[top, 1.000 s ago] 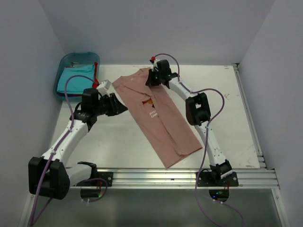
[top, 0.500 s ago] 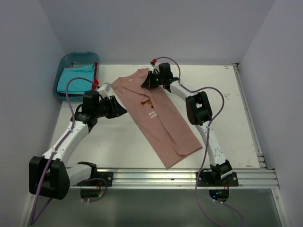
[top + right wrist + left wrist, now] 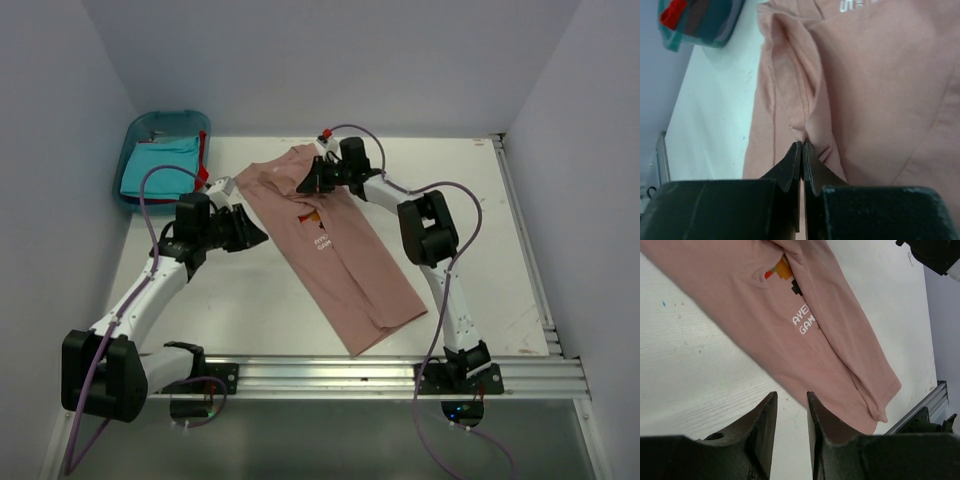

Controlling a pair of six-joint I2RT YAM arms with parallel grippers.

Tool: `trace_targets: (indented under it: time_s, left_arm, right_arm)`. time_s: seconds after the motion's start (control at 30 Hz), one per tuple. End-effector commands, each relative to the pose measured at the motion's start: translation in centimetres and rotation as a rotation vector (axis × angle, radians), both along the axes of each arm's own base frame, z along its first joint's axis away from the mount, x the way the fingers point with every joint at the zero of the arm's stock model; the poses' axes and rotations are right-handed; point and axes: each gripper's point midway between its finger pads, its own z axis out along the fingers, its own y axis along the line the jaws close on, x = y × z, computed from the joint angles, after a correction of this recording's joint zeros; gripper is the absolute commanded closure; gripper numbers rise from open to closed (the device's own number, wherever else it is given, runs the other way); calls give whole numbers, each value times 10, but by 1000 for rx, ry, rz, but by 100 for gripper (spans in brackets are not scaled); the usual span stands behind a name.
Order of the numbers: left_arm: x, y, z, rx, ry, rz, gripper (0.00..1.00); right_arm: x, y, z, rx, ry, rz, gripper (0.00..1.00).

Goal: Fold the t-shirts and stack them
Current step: Rotate the tshirt 90 degrees

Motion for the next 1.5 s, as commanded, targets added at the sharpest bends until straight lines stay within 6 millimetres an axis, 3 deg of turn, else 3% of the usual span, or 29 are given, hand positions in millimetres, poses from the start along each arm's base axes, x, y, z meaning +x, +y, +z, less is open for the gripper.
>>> trace_targets:
  time_s: [0.0, 0.27, 0.67, 0.7, 0.73, 0.83, 0.97, 1.0, 1.07, 1.13, 1.17, 1.2, 1.23, 1.27, 1.33, 1.37, 1.4, 1.43, 1.47]
  left_arm:
    - [4, 0, 2, 7, -41, -8, 67]
    - [4, 1, -2, 9, -34, -5, 67]
    - [3, 2, -8, 13, -24, 6, 68]
    - [4, 2, -9, 14, -24, 7, 68]
    - [4, 2, -9, 13, -24, 8, 68]
    - [4, 3, -9, 11, -25, 13, 70]
    - [7, 2, -7, 0, -38, 25, 72]
    - [8, 2, -7, -3, -38, 25, 73]
    - [11, 1, -6, -9, -48, 32, 77]
    - [18, 0, -2, -19, -73, 39, 82]
    - [22, -1, -5, -26, -65, 44, 93]
    - [25, -2, -5, -31, -69, 43, 100]
    - [30, -3, -2, -37, -75, 39, 100]
    - [40, -6, -5, -43, -82, 37, 100]
    - [54, -11, 0, -68, -106, 30, 100]
    - [61, -13, -14, -71, -67, 37, 100]
    - [73, -16, -8, -88, -98, 39, 100]
    - [80, -18, -26, -95, -44, 44, 100]
    - [88, -19, -33, -95, -26, 48, 100]
  right_arm:
    - [-10, 10, 71, 101, -127, 84, 100]
    - [-38, 17, 71, 105, -117, 153, 100]
    - [-96, 49, 33, 9, -65, 252, 98]
    - [-100, 50, 28, 0, -57, 256, 80]
    - [-106, 54, 25, -10, -59, 272, 70]
    - [-115, 54, 22, -33, -47, 287, 49]
    - [-122, 46, 31, -29, -73, 267, 41]
    - [-122, 46, 49, -14, -106, 263, 40]
    - [-123, 41, 64, -9, -141, 242, 40]
    - [-118, 32, 102, 21, -202, 198, 41]
    - [-114, 27, 110, 27, -219, 169, 48]
    - [-109, 21, 119, 24, -227, 128, 58]
    - [-103, 10, 142, 27, -255, 87, 69]
    - [-98, 1, 146, -10, -251, 41, 100]
    - [-85, -19, 157, -101, -279, -53, 100]
    - [-75, -37, 153, -202, -278, -135, 100]
    - [-68, -49, 150, -277, -298, -185, 100]
    - [-62, -60, 142, -337, -287, -229, 100]
    - [-58, -72, 138, -402, -272, -266, 100]
